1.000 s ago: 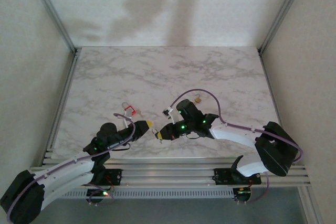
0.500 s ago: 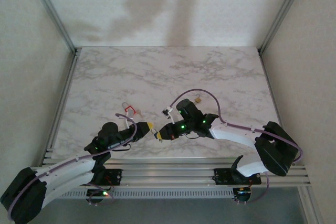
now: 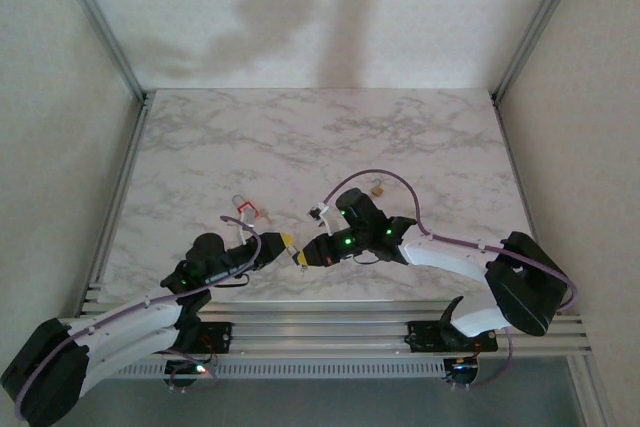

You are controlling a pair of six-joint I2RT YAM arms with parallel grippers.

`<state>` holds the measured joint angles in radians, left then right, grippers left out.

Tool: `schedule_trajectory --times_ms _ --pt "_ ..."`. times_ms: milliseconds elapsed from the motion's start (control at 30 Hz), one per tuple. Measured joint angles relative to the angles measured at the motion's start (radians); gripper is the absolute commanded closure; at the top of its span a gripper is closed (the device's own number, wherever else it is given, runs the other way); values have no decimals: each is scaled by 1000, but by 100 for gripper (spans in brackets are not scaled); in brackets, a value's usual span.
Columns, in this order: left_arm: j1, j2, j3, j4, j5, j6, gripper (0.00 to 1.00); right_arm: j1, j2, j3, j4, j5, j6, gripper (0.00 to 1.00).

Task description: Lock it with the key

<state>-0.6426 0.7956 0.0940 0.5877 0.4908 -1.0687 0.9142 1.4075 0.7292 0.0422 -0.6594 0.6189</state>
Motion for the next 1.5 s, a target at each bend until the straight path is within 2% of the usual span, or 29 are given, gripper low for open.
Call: schedule_trajectory --times_ms 200,367,1167,1333,1500 --pt "-2 11 -5 -1 1 9 63 0 -8 0 1 -1 6 100" --pt "-3 19 -5 0 2 19 65 0 -14 0 8 -1 6 100" --pt "-17 8 -30 72 11 -1 84 0 -14 0 45 -23 35 100" --pt "-17 3 -30 74 11 0 90 0 -14 0 49 -23 45 100" --pt "-17 -3 -30 75 11 -1 92 0 -14 0 51 -26 48 100"
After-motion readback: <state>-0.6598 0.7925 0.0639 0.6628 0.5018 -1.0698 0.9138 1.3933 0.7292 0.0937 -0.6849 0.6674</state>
